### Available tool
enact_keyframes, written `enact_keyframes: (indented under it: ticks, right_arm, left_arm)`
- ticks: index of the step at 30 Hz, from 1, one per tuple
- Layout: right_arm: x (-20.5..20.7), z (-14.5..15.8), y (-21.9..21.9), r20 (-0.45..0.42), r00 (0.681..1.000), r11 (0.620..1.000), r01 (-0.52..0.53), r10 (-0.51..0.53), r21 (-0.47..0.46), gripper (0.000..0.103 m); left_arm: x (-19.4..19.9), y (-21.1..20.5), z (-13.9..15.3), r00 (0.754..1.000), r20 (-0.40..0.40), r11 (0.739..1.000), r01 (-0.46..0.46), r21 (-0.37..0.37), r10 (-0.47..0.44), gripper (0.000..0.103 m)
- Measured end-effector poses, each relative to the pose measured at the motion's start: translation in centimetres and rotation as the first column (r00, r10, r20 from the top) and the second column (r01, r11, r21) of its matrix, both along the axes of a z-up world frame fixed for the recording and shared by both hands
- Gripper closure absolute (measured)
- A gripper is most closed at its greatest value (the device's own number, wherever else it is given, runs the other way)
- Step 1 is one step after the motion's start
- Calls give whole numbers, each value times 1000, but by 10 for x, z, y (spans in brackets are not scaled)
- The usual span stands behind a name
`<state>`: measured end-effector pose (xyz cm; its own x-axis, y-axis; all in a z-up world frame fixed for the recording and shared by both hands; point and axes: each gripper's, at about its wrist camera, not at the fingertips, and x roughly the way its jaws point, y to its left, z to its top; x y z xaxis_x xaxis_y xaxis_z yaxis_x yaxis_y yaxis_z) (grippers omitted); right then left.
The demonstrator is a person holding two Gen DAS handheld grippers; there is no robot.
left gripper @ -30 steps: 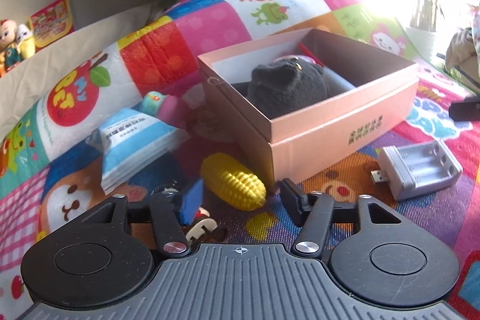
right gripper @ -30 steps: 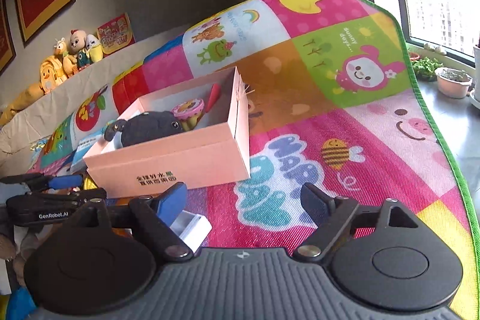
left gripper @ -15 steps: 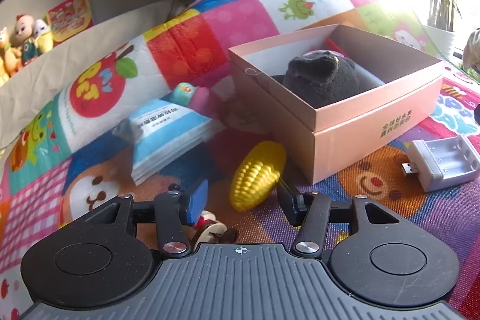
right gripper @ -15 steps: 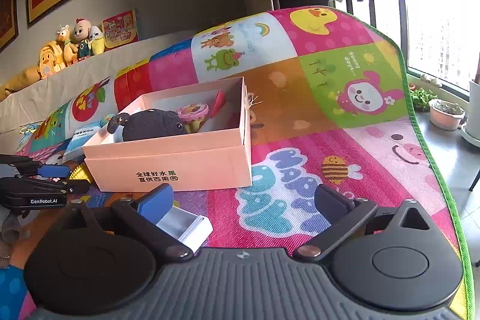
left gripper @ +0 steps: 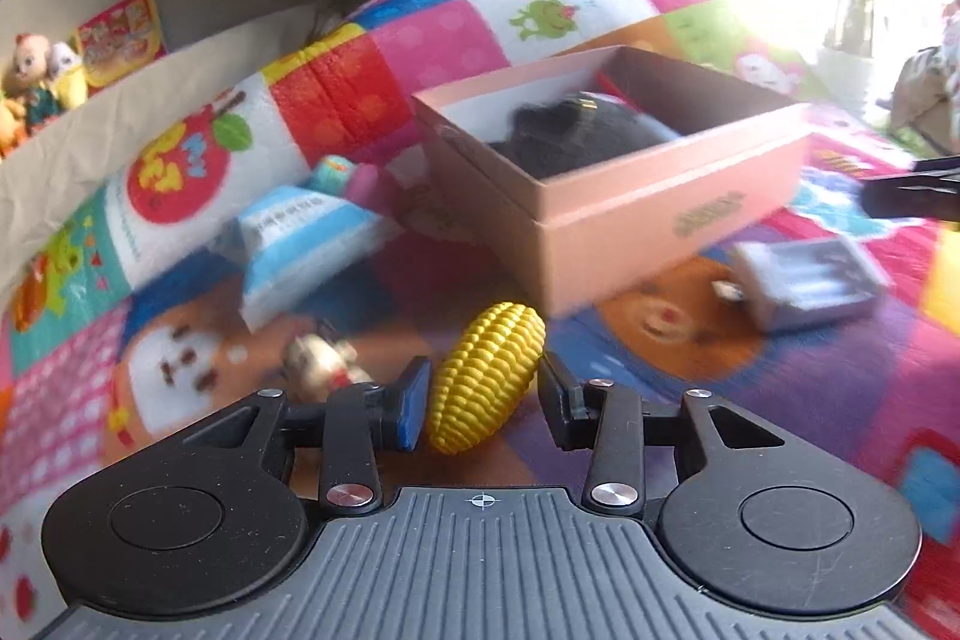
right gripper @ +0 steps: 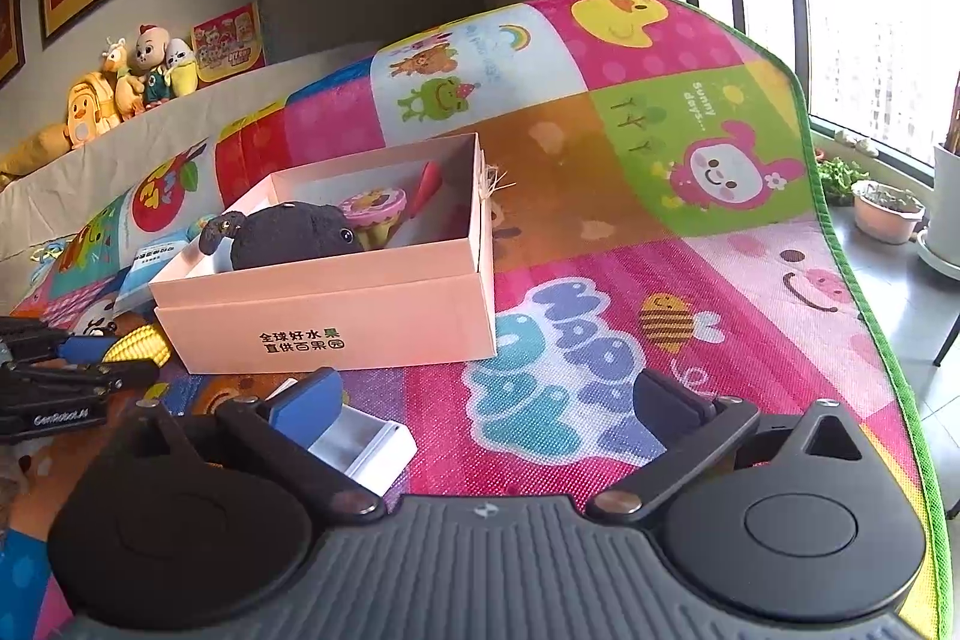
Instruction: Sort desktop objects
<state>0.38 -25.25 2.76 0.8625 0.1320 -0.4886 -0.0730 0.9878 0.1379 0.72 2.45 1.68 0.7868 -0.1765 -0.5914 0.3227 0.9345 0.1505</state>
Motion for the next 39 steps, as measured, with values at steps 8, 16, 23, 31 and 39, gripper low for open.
enact_keyframes:
  ticks: [8,16,23,31,39]
  right_arm:
    - [6,-2,9,-51,997,997,-65,62,-39,0]
    - [-1,-6,42,-157,967,961,-225,200,-160,0]
    - [11,-8,37,-179,982,955,-103,53,-279,0]
    - [12,-9,29,-215,968,983,-153,129,-99,0]
    - [40,-9,64,-227,954,971,-221,195,-93,0]
  left_arm:
    - [-57,-35,-7,993,-15,993,119,-24,-120,56]
    - [-37,-11,-7,999,-45,997,-34,-74,31,27]
    - [-33,3,-7,994,-67,985,-97,-143,88,11]
    - [-36,-2,-7,993,-55,987,-110,-115,104,7]
    - [-45,-22,-7,998,-10,998,-63,-9,63,3]
